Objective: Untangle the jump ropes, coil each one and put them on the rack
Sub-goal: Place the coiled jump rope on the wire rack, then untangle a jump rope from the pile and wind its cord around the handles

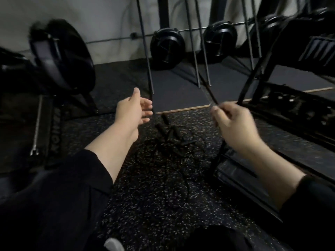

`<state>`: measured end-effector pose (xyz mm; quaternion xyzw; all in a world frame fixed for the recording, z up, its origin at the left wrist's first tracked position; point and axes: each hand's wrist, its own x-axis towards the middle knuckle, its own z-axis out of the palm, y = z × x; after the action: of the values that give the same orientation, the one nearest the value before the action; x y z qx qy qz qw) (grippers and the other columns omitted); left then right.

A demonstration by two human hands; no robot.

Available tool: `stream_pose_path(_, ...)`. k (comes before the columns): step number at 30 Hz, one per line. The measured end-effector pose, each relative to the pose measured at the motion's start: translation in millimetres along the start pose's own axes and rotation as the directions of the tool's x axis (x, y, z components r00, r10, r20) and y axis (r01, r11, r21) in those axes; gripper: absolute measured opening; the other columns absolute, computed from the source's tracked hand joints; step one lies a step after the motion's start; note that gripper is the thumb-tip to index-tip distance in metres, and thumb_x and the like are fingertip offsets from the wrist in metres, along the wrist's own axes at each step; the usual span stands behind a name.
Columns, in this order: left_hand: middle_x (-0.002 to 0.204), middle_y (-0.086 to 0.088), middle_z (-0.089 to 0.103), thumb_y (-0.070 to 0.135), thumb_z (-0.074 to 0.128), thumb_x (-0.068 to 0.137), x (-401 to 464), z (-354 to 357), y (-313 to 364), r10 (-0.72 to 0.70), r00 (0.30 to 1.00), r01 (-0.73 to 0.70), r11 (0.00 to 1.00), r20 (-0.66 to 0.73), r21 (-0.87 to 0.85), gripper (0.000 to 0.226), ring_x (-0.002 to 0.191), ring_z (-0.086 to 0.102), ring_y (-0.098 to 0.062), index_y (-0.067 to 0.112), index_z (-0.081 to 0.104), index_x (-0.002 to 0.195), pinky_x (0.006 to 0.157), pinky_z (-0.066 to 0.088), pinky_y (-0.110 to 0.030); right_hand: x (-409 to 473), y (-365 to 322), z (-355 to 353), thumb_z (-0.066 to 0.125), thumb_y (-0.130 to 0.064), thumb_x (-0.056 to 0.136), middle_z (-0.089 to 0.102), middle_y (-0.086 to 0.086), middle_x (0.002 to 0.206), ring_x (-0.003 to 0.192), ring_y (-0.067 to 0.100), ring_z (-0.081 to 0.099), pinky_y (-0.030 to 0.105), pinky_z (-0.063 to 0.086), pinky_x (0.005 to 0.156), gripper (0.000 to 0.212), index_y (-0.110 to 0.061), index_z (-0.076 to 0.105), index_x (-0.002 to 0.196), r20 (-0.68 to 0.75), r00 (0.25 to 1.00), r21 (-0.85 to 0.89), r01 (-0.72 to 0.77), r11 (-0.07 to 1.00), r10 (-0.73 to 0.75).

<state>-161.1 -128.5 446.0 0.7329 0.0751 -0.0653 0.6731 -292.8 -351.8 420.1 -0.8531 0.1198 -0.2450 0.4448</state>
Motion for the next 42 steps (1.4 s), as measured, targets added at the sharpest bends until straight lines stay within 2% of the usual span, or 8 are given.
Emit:
stream_pose_path(6, 0.083, -0.004, 0.070, 0.045, 0.038, 0.110, 48, -46, -63, -0.106, 0.994, 0.106, 0.994, 0.008, 0.010, 0.045, 0.067, 0.066, -0.017, 0.014, 0.067, 0.094, 0.060, 0.050, -0.029, 5, 44, 118, 0.057, -0.031, 0.105, 0.059, 0.004, 0.060, 0.051, 0.017, 0.049, 0.020, 0.032, 0.041, 0.028, -0.015, 0.067, 0.084, 0.148, 0.961, 0.003, -0.238, 0.971, 0.235)
stream_pose_path(12, 0.094, -0.008, 0.072, 0.032, 0.045, 0.109, 103, -58, -142, -0.178, 0.983, 0.176, 0.984, 0.040, 0.034, 0.030, 0.078, 0.069, -0.020, 0.011, 0.067, 0.111, 0.066, 0.053, -0.031, 13, 129, 212, 0.056, -0.030, 0.105, 0.073, 0.011, 0.078, 0.074, 0.038, 0.072, 0.058, 0.059, 0.067, 0.022, -0.017, 0.069, 0.093, 0.257, 0.849, -0.056, -0.463, 0.884, 0.461)
stream_pose_path(16, 0.096, -0.010, 0.071, 0.031, 0.045, 0.110, 143, -54, -195, -0.250, 0.966, 0.248, 0.968, 0.059, 0.050, 0.029, 0.080, 0.068, -0.021, 0.011, 0.066, 0.114, 0.064, 0.051, -0.029, 19, 188, 259, 0.052, -0.026, 0.105, 0.073, 0.012, 0.079, 0.066, 0.034, 0.063, 0.045, 0.049, 0.057, 0.025, -0.017, 0.069, 0.090, 0.327, 0.753, -0.215, -0.529, 0.821, 0.571)
stream_pose_path(21, 0.103, -0.010, 0.075, 0.031, 0.048, 0.109, 201, -48, -268, -0.300, 0.953, 0.294, 0.949, 0.038, 0.112, 0.024, 0.081, 0.070, -0.019, 0.017, 0.067, 0.107, 0.066, 0.055, -0.029, 32, 264, 311, 0.043, -0.014, 0.103, 0.042, 0.004, 0.060, 0.055, 0.023, 0.037, 0.035, 0.027, 0.054, 0.036, -0.013, 0.043, 0.067, 0.463, 0.658, -0.475, -0.383, 0.793, 0.595)
stream_pose_path(24, 0.104, -0.010, 0.075, 0.030, 0.048, 0.108, 231, -42, -304, -0.311, 0.949, 0.302, 0.941, 0.044, 0.151, 0.022, 0.082, 0.071, -0.018, 0.018, 0.067, 0.109, 0.068, 0.056, -0.030, 43, 311, 342, 0.043, -0.022, 0.108, 0.065, 0.011, 0.088, 0.084, 0.034, 0.063, 0.040, 0.050, 0.074, 0.025, -0.010, 0.059, 0.093, 0.435, 0.645, -0.552, -0.361, 0.752, 0.628)
stream_pose_path(28, 0.103, -0.009, 0.075, 0.030, 0.048, 0.108, 265, -33, -343, -0.322, 0.945, 0.306, 0.932, 0.057, 0.194, 0.022, 0.081, 0.070, -0.016, 0.019, 0.067, 0.109, 0.065, 0.055, -0.026, 55, 370, 374, 0.041, -0.018, 0.109, 0.055, 0.013, 0.142, 0.127, 0.031, 0.056, 0.038, 0.048, 0.104, 0.037, -0.007, 0.054, 0.142, 0.471, 0.585, -0.668, -0.251, 0.701, 0.660)
stream_pose_path(35, 0.102, -0.004, 0.075, 0.031, 0.049, 0.107, 296, -17, -394, -0.347, 0.931, 0.307, 0.910, 0.108, 0.279, 0.019, 0.093, 0.074, -0.021, 0.025, 0.066, 0.102, 0.082, 0.060, -0.037, 84, 430, 411, 0.041, -0.035, 0.106, 0.046, 0.009, 0.143, 0.127, 0.036, 0.049, 0.055, 0.048, 0.102, 0.045, -0.020, 0.040, 0.148, 0.515, 0.561, -0.808, 0.065, 0.586, 0.648)
stream_pose_path(42, 0.098, -0.003, 0.075, 0.030, 0.052, 0.106, 317, -7, -419, -0.351, 0.927, 0.299, 0.904, 0.132, 0.305, 0.019, 0.093, 0.074, -0.025, 0.024, 0.069, 0.103, 0.084, 0.060, -0.043, 112, 471, 431, 0.044, -0.025, 0.094, 0.054, 0.006, 0.135, 0.111, 0.034, 0.057, 0.055, 0.048, 0.100, 0.044, -0.020, 0.042, 0.139, 0.491, 0.562, -0.787, -0.042, 0.616, 0.666)
